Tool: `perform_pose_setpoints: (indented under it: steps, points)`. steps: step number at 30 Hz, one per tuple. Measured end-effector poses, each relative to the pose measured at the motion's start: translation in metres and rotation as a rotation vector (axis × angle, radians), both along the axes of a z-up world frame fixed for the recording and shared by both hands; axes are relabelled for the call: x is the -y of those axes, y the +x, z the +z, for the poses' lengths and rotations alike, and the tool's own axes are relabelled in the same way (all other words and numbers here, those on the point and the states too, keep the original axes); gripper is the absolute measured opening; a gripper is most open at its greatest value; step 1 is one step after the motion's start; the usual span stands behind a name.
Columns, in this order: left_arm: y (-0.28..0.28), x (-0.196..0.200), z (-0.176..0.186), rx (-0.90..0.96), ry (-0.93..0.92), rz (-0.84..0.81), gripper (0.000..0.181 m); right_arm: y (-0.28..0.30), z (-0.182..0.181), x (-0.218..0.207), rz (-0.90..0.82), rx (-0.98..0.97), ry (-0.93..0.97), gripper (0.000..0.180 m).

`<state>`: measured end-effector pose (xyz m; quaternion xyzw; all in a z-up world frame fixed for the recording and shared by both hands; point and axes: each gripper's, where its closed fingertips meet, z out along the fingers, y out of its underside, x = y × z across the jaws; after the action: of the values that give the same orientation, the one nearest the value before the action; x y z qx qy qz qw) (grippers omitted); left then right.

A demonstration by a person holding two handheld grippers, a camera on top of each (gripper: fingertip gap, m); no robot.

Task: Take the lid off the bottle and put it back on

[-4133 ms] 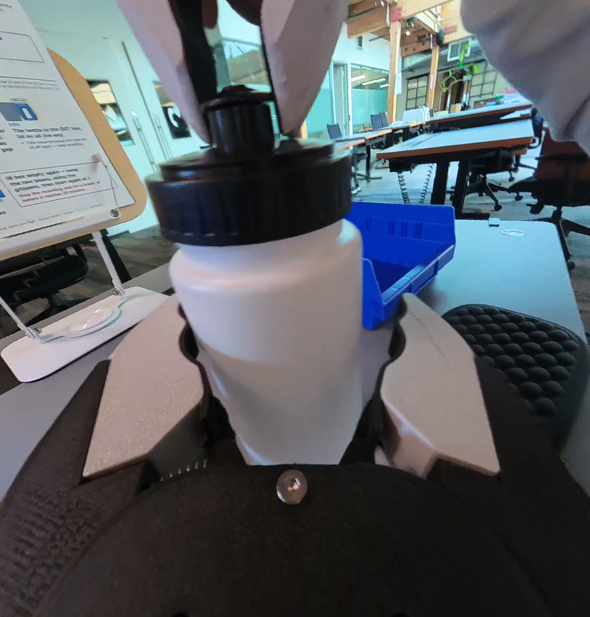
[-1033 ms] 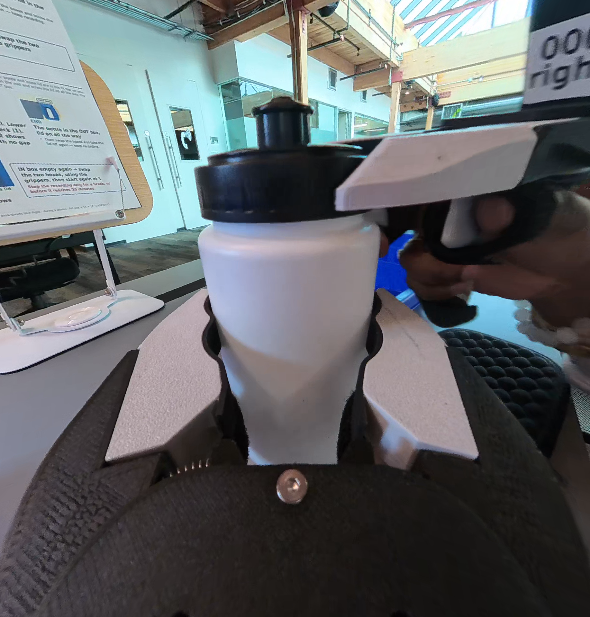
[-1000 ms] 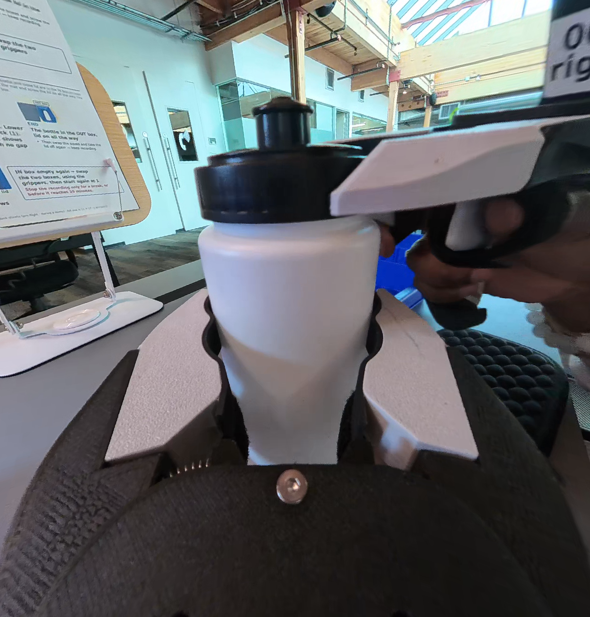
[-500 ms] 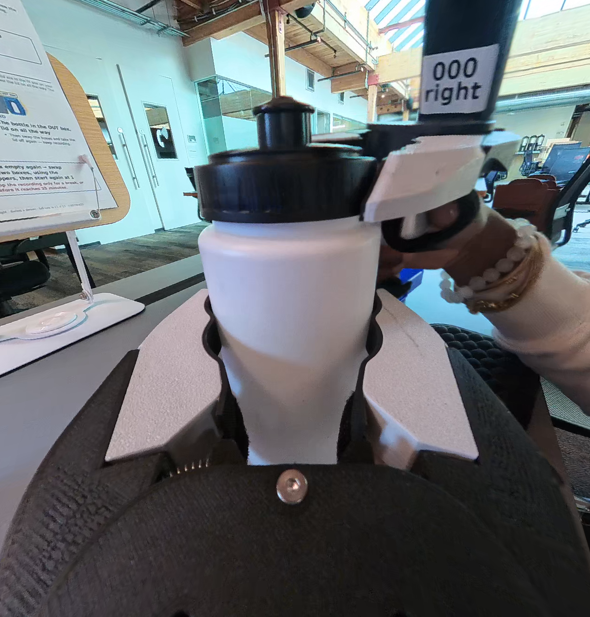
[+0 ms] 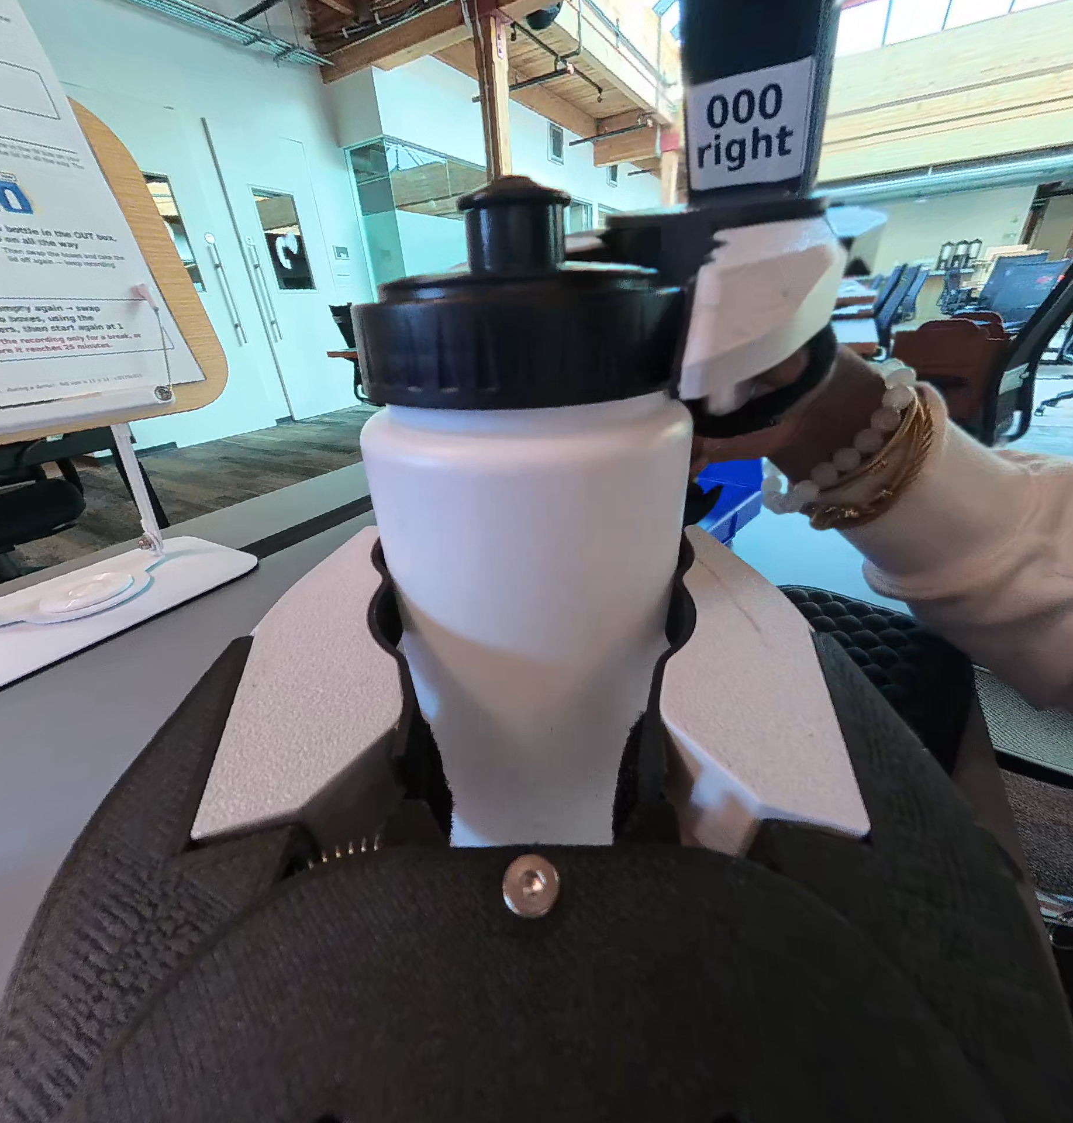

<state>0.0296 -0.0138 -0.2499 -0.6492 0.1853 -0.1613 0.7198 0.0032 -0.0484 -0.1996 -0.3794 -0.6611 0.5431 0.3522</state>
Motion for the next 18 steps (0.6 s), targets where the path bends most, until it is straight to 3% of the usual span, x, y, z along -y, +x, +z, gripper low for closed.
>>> perform_pose_setpoints:
  steps: [4, 10, 12, 16, 18]
  points:
    - [-0.003, -0.001, 0.0, 0.009, -0.004, 0.016, 0.087, -0.005, 0.001, -0.004, -0.088, -0.061, -0.036, 0.073]
    - [0.001, 0.0, 0.0, -0.022, 0.01, 0.04, 0.087, -0.001, 0.002, -0.011, -0.603, -0.14, 0.006, 0.073]
    - [-0.001, 0.0, 0.0, -0.016, 0.011, 0.044, 0.087, -0.001, 0.001, -0.009, -0.571, -0.101, 0.044, 0.074]
    - [-0.004, -0.001, 0.0, 0.001, -0.006, 0.056, 0.087, 0.001, -0.002, 0.005, -0.195, -0.019, 0.045, 0.101]
    - [-0.003, -0.001, 0.0, -0.009, -0.001, 0.054, 0.087, 0.001, -0.002, 0.001, -0.094, -0.007, 0.054, 0.089]
